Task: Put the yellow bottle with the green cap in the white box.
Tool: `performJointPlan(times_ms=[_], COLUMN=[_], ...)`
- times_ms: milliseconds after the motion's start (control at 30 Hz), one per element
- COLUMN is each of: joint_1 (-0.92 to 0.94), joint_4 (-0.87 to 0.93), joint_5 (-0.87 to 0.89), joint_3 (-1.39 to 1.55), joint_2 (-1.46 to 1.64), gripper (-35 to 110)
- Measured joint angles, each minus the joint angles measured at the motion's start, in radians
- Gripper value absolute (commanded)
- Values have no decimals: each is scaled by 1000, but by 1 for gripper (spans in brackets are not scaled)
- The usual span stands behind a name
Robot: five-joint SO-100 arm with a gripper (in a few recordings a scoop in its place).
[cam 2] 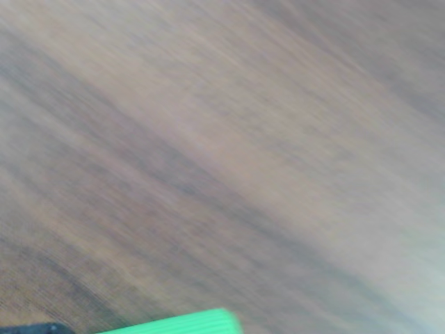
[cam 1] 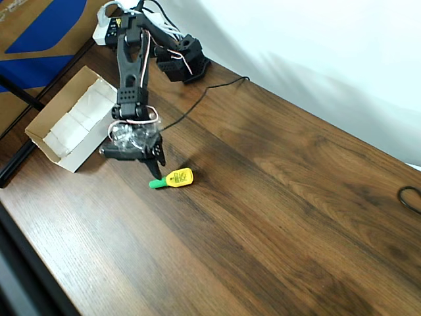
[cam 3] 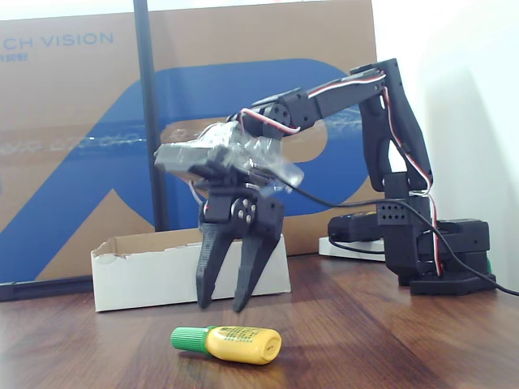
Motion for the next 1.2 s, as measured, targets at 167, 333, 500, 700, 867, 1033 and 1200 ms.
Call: performJointPlan(times_ms=[167, 333, 500, 700, 867, 1033, 1200], joint_1=[5, 6, 25, 25, 40, 40, 26], joint_4=[0, -60, -120, -130, -98, -80, -80], joint_5=[20, 52, 52, 55, 55, 46, 43], joint_3=[-31, -31, -54, -107, -147, -147, -147], joint_2=[-14, -14, -61, -137, -155, -155, -155], gripper=[25, 26, 26, 26, 26, 26, 26])
